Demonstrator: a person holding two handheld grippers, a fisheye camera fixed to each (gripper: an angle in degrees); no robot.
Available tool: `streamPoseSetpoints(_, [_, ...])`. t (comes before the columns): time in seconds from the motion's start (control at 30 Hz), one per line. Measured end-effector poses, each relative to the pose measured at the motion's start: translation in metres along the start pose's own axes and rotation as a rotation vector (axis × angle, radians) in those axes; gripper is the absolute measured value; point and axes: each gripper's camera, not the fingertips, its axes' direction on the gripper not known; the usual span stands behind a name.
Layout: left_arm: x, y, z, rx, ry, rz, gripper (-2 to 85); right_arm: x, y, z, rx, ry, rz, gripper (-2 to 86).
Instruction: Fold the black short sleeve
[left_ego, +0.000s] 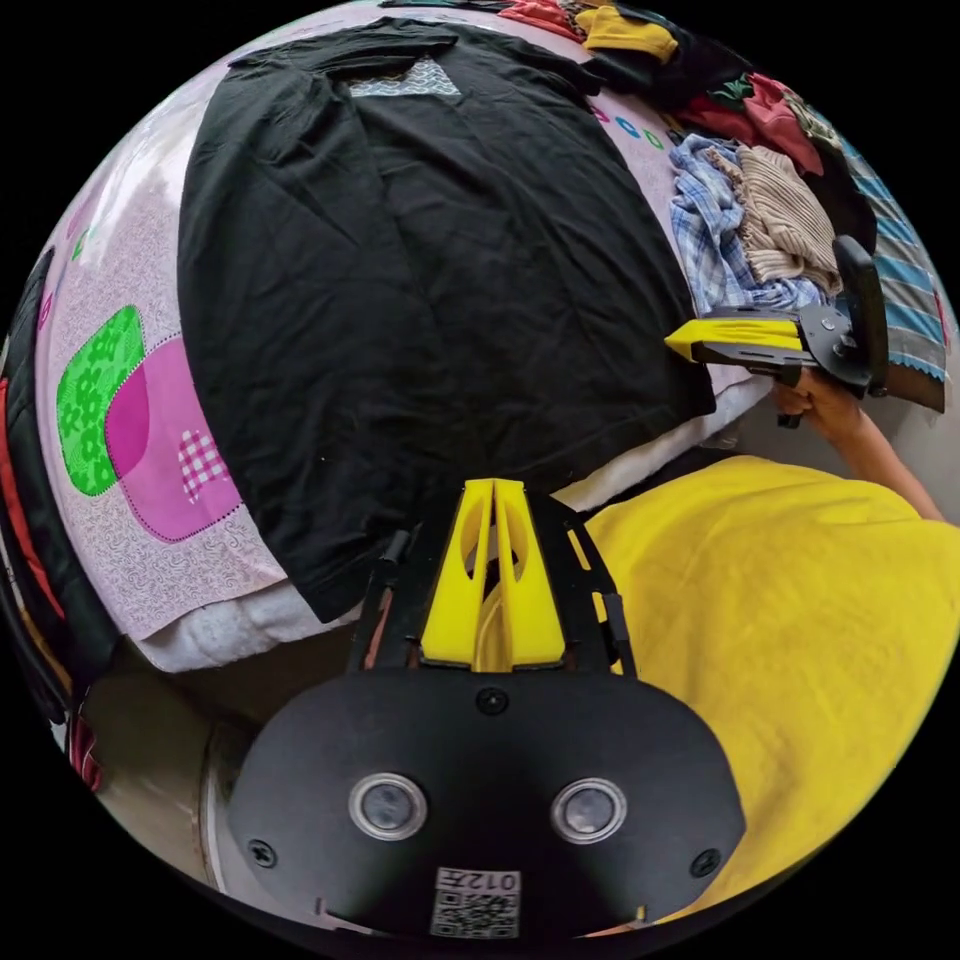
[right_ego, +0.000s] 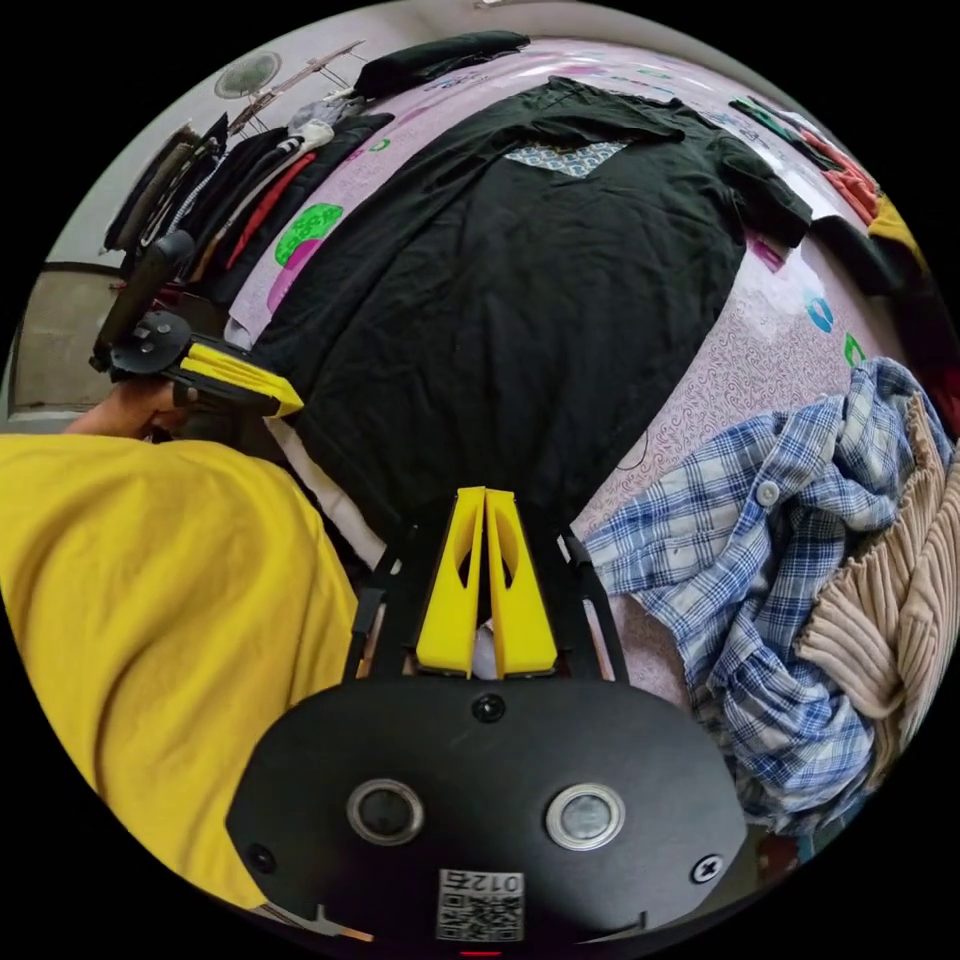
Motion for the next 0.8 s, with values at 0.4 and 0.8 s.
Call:
streamPoseSetpoints(0.4, [0.094, -0.101, -0.065, 0.024, -0.057, 0.337, 0.7, 0.123, 0.018, -0.099, 0.321, -0.107, 0.313, -0.1])
streamPoseSetpoints(0.8, [0.223, -0.161, -0.039, -0.119, 0.001, 0.563, 3.5, 0.108, 0.105, -0.093, 0.188, -0.204, 0.342, 1.2])
